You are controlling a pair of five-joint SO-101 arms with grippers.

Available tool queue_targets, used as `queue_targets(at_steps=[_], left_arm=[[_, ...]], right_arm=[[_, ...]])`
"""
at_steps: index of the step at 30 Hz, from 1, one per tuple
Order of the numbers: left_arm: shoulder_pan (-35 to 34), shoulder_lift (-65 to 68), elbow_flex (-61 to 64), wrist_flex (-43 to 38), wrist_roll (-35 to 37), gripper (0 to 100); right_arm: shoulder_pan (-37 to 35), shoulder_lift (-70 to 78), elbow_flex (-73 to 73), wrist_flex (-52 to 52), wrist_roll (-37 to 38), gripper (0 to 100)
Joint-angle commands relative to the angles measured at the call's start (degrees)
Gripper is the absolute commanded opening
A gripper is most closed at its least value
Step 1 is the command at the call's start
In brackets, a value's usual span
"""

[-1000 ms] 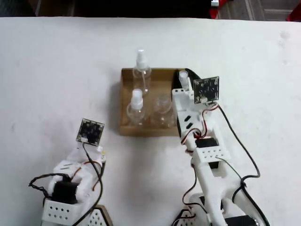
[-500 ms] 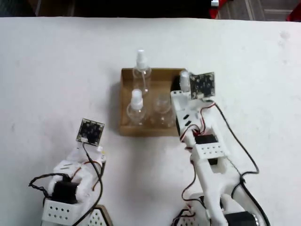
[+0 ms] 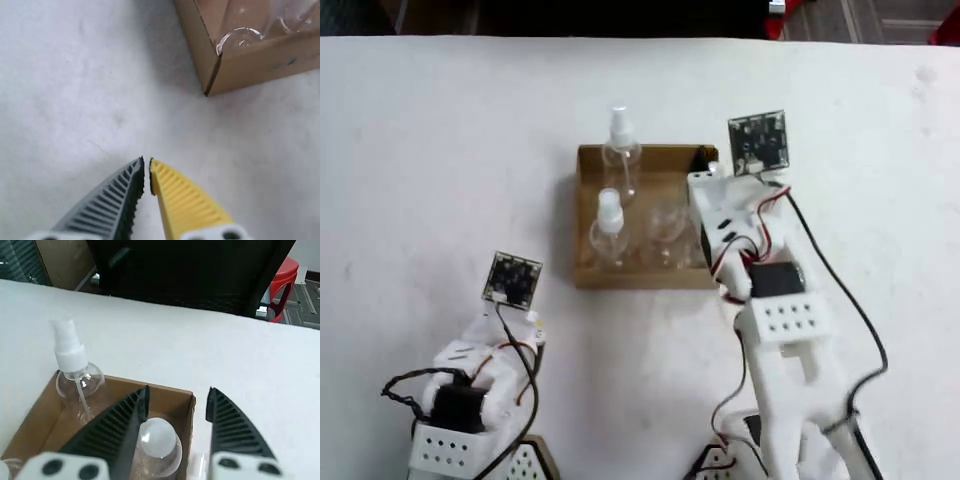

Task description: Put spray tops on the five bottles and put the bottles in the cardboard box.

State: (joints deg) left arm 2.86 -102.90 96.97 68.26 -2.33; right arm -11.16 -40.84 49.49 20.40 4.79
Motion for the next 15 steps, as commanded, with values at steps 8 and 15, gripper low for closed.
queue_targets(at_steps=[8, 15], left_arm=[[-0.13, -0.4, 0.09, 0.35, -0.7, 2], [-0.48, -0.4, 0.09, 0.35, -0.7, 2]], right_arm=[[3.56, -12.35, -10.81, 17.71, 0.35, 15.5], [15.78, -4.79, -15.91, 26.24, 0.35, 15.5]])
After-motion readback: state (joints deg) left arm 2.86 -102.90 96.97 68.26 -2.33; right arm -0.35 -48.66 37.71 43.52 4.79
